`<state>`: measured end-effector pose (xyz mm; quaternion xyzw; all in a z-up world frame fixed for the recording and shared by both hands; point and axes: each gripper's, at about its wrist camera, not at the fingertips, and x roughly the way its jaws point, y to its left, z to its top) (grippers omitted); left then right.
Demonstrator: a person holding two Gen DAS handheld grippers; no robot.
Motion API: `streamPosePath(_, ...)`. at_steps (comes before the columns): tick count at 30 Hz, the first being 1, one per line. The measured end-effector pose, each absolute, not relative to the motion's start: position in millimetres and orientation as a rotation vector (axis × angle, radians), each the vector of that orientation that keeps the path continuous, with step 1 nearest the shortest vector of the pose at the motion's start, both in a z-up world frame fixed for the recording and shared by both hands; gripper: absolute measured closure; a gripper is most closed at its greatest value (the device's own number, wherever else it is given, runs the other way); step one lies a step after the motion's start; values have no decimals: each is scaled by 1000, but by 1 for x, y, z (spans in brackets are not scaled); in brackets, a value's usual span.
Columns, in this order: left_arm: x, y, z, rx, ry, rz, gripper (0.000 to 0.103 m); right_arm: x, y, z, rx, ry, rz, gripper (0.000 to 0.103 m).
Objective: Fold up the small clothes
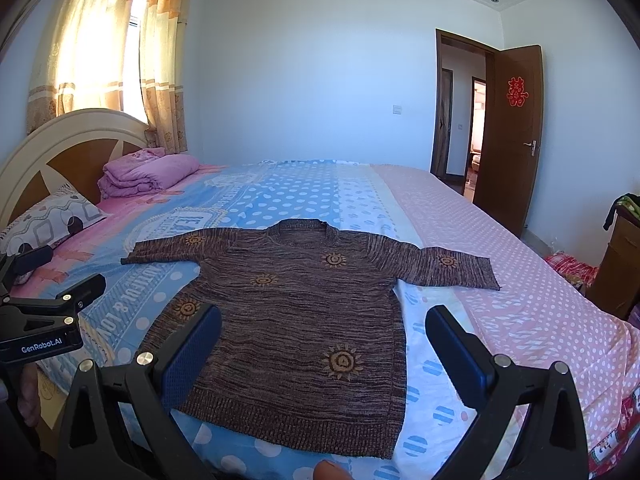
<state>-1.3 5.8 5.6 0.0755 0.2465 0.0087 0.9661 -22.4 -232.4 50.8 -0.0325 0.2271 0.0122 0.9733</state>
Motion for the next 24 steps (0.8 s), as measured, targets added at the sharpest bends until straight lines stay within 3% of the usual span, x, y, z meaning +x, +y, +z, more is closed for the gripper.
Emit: streamPosePath(24, 0, 13, 7, 140, 499, 26, 0, -19, -228, 46, -80, 483, 30, 1)
